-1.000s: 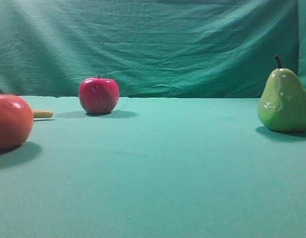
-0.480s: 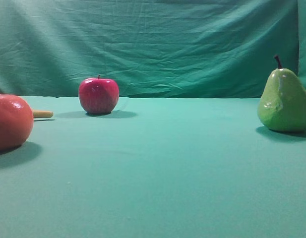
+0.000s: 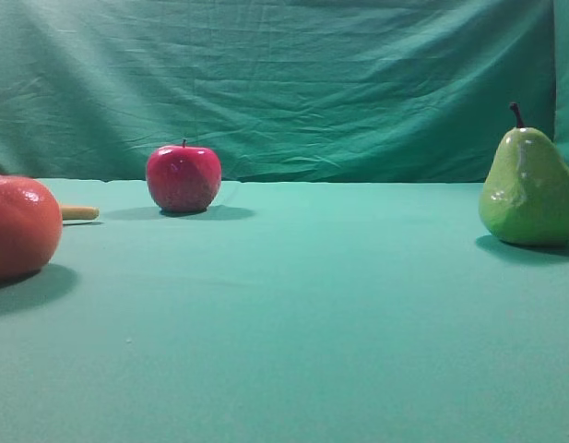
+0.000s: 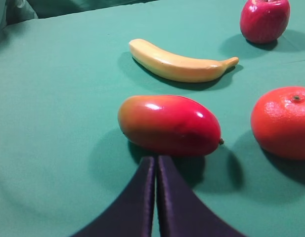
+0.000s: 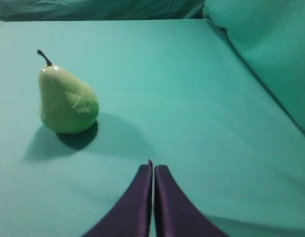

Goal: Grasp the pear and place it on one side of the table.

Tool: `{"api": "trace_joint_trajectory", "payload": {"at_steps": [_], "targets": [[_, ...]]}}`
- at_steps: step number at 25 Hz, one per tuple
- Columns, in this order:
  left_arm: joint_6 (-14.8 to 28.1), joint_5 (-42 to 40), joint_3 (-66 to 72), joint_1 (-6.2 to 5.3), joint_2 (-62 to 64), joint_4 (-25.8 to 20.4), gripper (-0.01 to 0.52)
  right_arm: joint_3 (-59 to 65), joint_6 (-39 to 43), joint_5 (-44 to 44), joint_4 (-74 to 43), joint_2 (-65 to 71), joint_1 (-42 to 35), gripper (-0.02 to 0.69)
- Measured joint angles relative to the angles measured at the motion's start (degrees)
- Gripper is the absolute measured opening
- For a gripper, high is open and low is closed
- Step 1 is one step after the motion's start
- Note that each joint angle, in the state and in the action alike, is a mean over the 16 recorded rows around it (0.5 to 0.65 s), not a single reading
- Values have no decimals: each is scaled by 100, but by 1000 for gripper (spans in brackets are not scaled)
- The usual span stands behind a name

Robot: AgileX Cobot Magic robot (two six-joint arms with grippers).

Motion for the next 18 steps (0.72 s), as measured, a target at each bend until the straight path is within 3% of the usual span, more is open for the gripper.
{"api": "trace_joint_trajectory", "payload": {"at_steps": [18], "targets": [[0,0,0,0,0,0,0,0,0,-14,16,0,2,0]]}}
